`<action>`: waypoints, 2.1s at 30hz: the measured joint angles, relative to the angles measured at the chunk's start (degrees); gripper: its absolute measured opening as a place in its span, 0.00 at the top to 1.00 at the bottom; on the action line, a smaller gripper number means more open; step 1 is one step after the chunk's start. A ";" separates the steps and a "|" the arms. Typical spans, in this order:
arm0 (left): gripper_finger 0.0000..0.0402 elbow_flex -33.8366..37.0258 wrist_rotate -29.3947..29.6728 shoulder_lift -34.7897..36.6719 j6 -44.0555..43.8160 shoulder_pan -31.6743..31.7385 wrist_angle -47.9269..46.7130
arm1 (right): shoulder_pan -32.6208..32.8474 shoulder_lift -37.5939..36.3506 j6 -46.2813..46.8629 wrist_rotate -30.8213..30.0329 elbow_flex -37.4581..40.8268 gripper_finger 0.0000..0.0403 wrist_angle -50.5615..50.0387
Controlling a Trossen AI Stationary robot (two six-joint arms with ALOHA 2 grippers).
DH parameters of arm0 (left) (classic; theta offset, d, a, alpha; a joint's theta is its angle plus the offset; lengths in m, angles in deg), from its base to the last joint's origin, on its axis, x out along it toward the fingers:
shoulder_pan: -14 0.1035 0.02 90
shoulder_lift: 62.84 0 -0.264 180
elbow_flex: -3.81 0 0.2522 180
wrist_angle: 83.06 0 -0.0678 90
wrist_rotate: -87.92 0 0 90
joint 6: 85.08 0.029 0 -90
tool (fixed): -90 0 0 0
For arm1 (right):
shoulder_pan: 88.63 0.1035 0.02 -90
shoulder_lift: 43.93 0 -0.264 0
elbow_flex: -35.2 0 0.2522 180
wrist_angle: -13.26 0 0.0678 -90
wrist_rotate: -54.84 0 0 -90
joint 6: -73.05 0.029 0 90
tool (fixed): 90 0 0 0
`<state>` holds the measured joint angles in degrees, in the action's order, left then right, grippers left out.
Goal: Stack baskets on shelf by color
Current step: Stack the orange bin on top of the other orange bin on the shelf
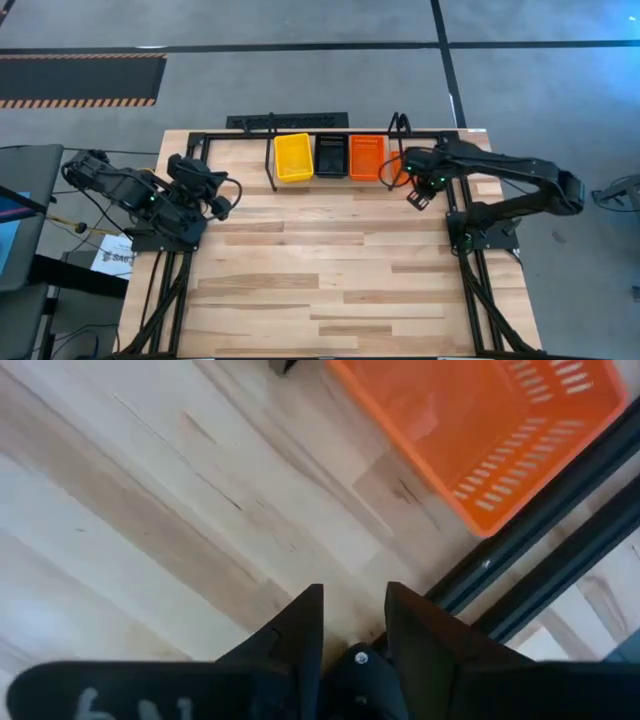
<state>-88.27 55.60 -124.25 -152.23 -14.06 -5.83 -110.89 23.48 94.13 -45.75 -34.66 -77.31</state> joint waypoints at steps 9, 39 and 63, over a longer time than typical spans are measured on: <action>1.00 -0.02 -0.51 -1.07 -0.20 0.02 0.11 | -0.39 8.16 -0.46 0.25 0.00 0.68 -3.71; 1.00 -0.02 -0.58 -0.98 -2.78 0.02 0.25 | -27.68 -10.56 0.41 9.18 -0.09 0.54 19.88; 1.00 -0.02 -0.43 -3.47 -6.01 0.00 0.23 | -22.79 6.05 -21.17 13.63 -0.04 0.50 3.88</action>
<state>-88.30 55.17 -127.72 -158.25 -14.05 -5.60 -133.68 29.53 72.96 -32.12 -34.70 -73.43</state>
